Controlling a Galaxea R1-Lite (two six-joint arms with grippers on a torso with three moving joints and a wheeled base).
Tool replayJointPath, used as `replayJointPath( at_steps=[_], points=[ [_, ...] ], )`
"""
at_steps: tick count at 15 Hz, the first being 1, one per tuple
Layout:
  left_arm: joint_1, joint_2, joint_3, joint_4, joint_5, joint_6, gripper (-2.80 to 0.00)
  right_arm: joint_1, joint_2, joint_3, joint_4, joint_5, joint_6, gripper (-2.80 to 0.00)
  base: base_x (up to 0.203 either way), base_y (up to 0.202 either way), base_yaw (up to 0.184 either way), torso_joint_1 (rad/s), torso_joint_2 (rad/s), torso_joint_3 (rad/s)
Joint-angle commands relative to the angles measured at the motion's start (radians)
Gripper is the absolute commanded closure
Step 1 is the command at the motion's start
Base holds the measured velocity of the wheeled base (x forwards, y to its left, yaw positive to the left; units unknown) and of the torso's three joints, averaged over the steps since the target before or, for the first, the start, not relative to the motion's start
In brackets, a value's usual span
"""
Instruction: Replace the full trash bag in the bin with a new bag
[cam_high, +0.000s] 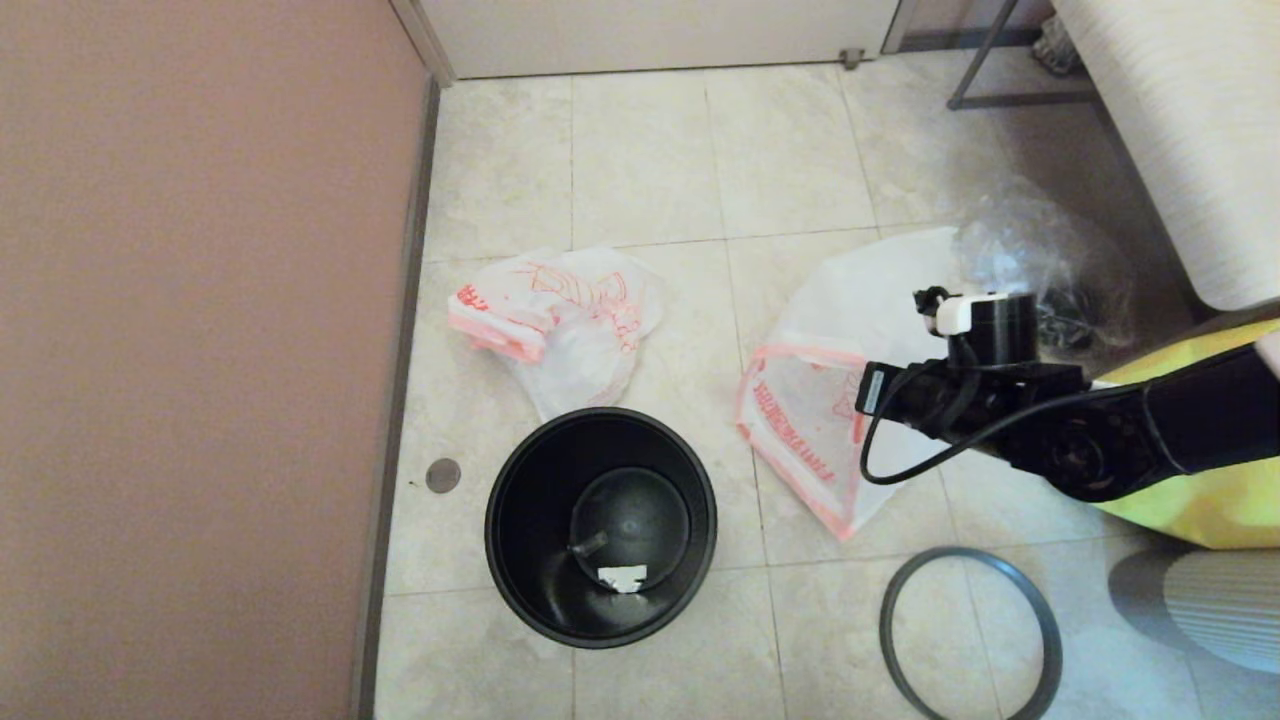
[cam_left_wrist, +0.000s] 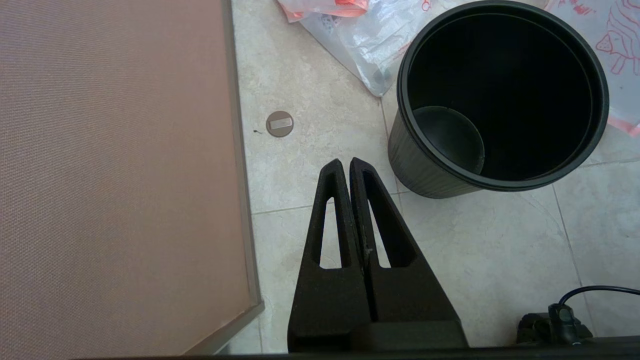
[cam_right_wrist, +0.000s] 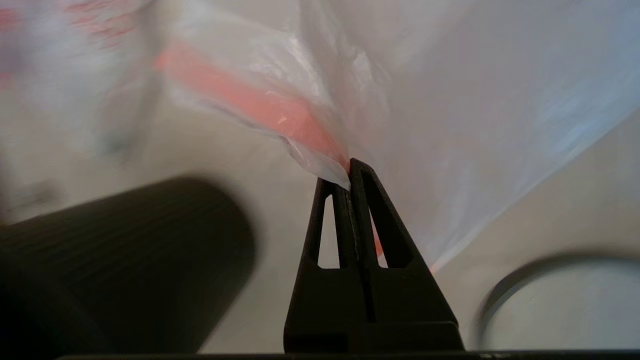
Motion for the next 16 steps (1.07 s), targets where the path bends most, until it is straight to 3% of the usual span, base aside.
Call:
replayJointPath(
  at_steps=[1,5,11,16],
  points=[
    [0.000,0.001,0.011,0.000,0.000,0.000,0.00,-0.012,-0.110,0.011,0.074,0.094,0.076,0.00,0.000,0.000,0.000,0.000,0.00,0.000],
    [0.000,0.001,0.011,0.000,0.000,0.000,0.00,-0.022,-0.248,0.012,0.195,0.195,0.175,0.00,0.000,0.000,0.000,0.000,0.00,0.000],
    [0.000,0.001,0.011,0.000,0.001,0.000,0.00,-0.020,-0.490,-0.053,0.457,0.438,0.315,0.00,0.000,0.000,0.000,0.000,0.00,0.000],
    [0.000,0.001,0.011,0.000,0.000,0.000,0.00,0.040,-0.706,-0.118,0.496,0.464,0.331,0.00,0.000,0.000,0.000,0.000,0.00,0.000]
  ],
)
